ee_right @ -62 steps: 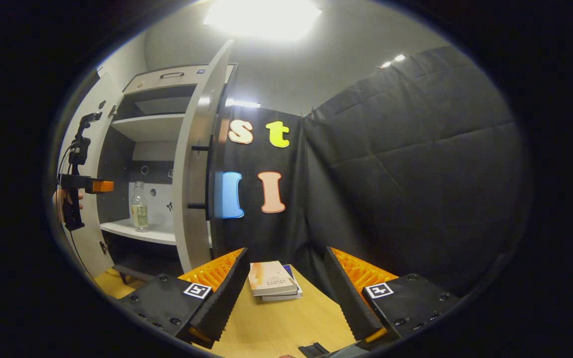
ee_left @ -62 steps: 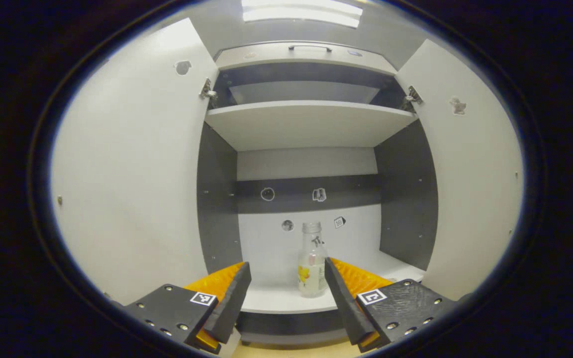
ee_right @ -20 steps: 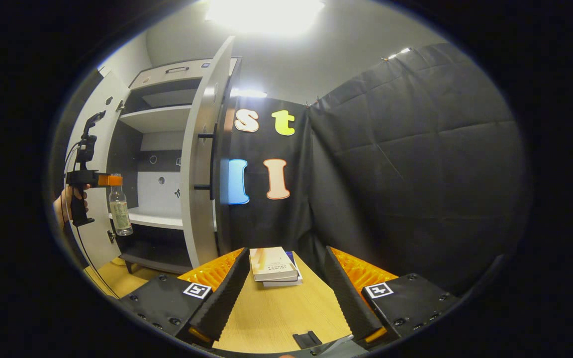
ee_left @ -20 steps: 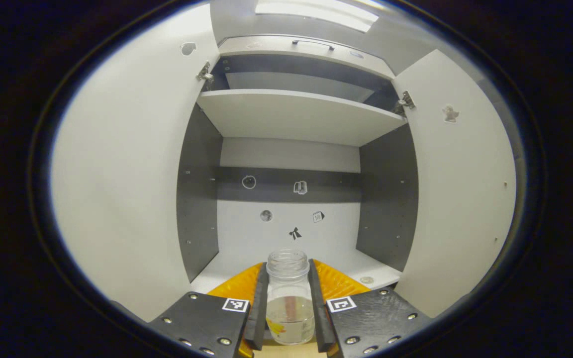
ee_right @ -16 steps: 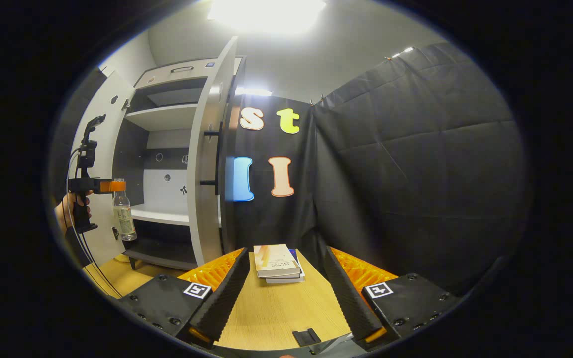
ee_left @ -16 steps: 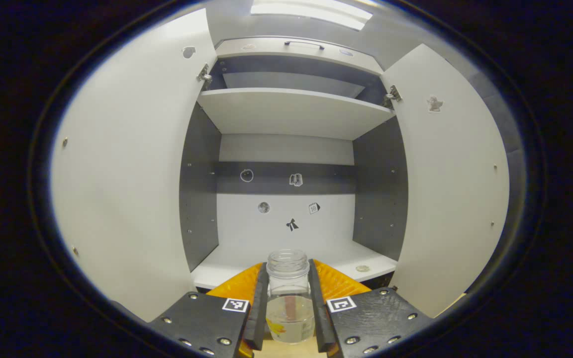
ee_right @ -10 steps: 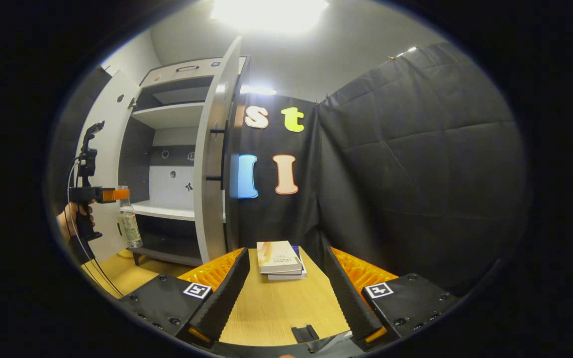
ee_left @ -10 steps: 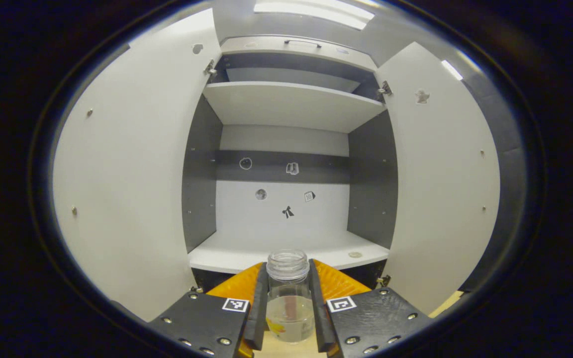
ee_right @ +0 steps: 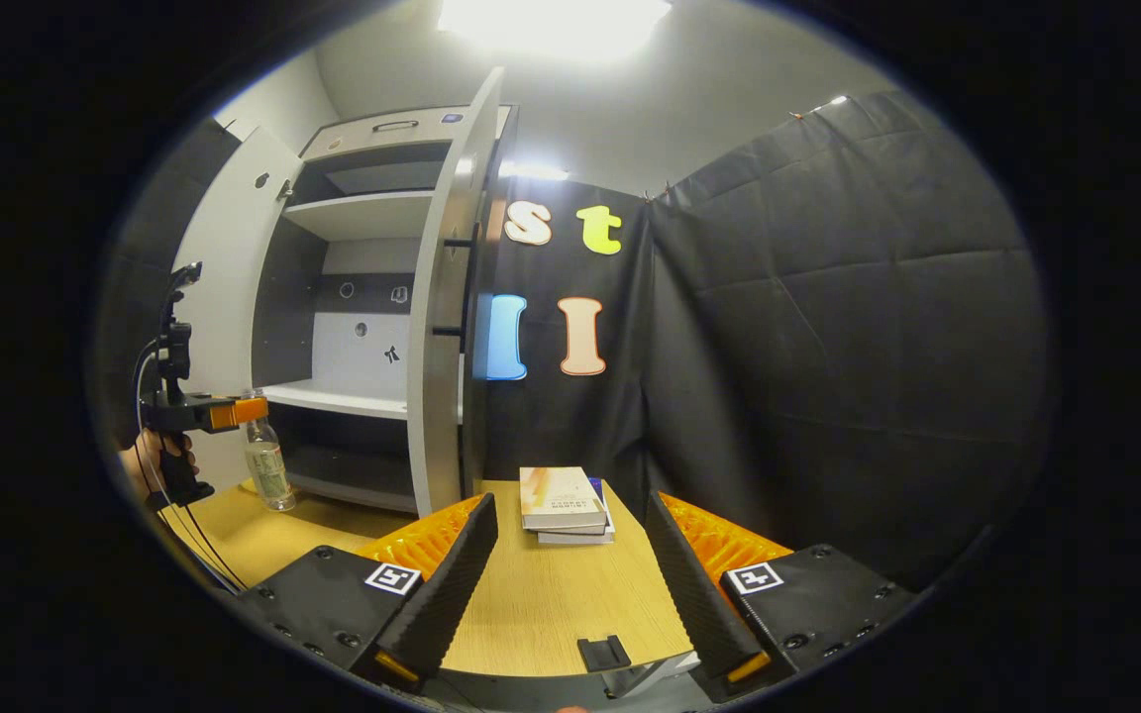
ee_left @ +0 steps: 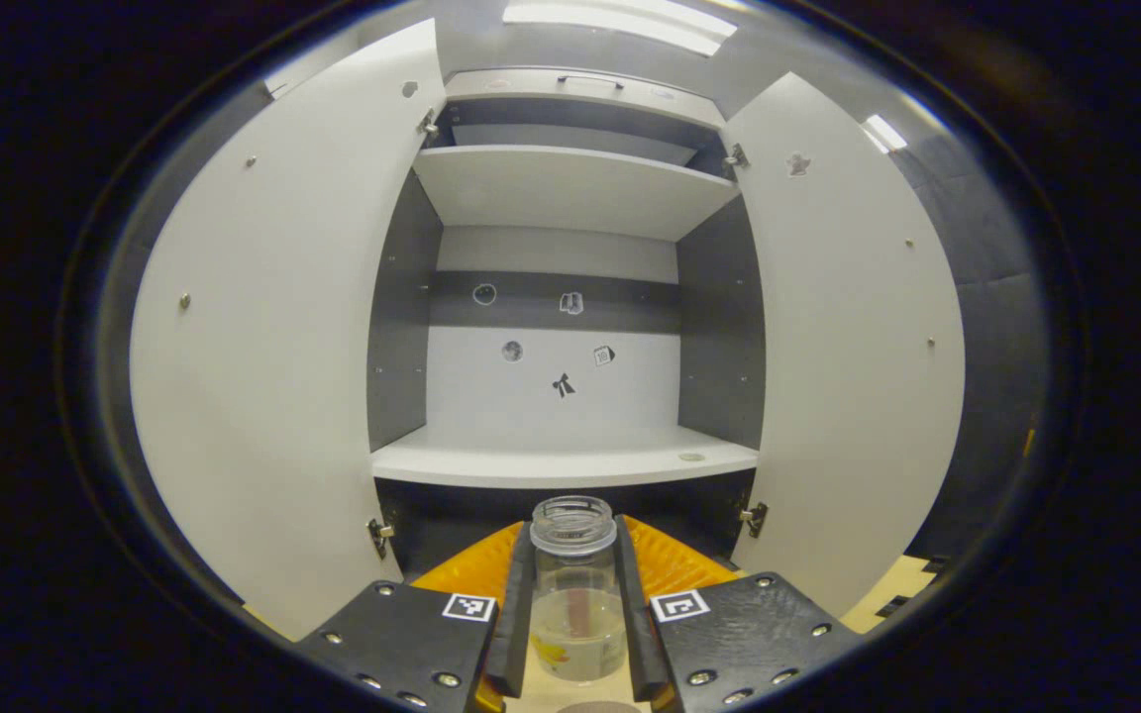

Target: Grasp the bottle in the cabinet with the left hand and place it on the coaster, then close the right door with the right hand and the left door with the left hand.

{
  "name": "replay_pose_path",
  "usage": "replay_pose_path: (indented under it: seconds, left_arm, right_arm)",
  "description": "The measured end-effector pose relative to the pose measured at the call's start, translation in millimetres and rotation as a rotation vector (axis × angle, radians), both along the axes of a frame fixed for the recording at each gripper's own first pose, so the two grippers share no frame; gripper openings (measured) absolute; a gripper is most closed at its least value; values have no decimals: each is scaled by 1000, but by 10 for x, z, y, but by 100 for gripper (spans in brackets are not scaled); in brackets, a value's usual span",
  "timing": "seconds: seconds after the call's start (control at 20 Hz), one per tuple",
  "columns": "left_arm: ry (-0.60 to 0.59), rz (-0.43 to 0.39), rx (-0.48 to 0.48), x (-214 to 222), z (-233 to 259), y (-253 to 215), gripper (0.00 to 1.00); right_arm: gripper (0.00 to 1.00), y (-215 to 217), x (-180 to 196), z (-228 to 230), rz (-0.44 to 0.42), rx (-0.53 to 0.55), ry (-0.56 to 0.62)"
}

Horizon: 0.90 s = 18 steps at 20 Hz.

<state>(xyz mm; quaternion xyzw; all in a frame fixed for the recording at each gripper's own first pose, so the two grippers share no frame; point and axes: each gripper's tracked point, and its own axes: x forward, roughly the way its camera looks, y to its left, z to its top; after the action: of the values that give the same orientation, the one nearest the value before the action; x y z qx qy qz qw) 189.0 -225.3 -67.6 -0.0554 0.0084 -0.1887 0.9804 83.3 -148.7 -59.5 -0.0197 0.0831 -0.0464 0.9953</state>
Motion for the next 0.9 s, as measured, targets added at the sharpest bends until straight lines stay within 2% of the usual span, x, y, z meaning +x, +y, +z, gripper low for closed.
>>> replay_pose_path:
  seconds: [0.2, 0.3, 0.55, 0.7, 0.75, 0.8, 0.9]
  left_arm:
    - [14, -28, 12, -159, -277, -46, 40]
    - [26, -41, 0, -236, -417, -87, 42]
    - [70, -49, -6, -368, -818, -145, 40]
    - [97, -48, -5, -412, -1051, -125, 44]
    - [101, -49, -12, -434, -1107, -128, 42]
    - [110, -50, -19, -450, -1168, -129, 44]
    - [133, -42, -19, -466, -1321, -131, 40]
  right_arm:
    - [94, 64, -51, -32, 15, 6, 12]
    - [96, 76, -99, -48, 21, -5, 18]
    - [96, 126, -103, -122, 36, -10, 44]
    - [96, 145, -113, -138, 44, -16, 54]
    - [96, 152, -115, -133, 46, -17, 55]
    - [96, 157, -110, -124, 48, -16, 58]
    - [96, 159, -113, -141, 48, -14, 64]
